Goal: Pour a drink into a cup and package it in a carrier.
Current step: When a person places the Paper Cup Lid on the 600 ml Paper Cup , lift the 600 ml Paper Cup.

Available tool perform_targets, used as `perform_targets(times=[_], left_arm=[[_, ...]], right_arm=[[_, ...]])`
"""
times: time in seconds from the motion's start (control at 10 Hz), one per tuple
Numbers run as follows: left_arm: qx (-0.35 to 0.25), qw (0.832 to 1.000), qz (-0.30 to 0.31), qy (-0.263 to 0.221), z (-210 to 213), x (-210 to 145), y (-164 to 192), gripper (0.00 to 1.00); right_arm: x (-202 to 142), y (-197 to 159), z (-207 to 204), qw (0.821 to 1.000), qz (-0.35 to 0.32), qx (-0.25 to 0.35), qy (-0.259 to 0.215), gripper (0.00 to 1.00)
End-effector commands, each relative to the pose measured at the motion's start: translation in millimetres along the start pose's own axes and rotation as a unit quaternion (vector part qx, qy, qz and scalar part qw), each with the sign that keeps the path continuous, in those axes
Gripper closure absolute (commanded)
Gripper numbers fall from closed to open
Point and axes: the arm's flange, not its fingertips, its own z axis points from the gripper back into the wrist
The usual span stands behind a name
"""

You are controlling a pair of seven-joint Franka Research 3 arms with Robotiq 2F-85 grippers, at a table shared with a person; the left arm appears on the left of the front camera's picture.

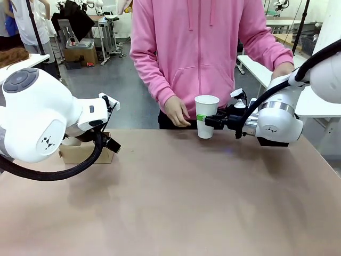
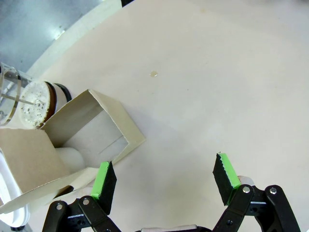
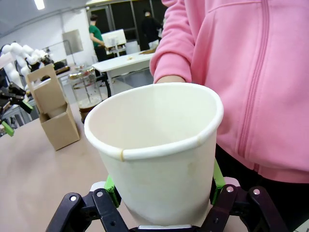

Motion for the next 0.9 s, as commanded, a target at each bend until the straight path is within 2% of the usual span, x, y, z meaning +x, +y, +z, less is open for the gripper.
perform_targets(times=[0.0,0.8], left_arm=[[0.0,1.0,0.0,-0.002,1.8,0.4,0.3,0.0],[0.0,1.0,0.0,-0.002,1.8,0.4,0.3,0.0]], right_arm=[[1.9,1.5,-0.7,1.0,0.001,0.0,-0.001,0.2],[1.9,1.5,-0.7,1.0,0.001,0.0,-0.001,0.2]])
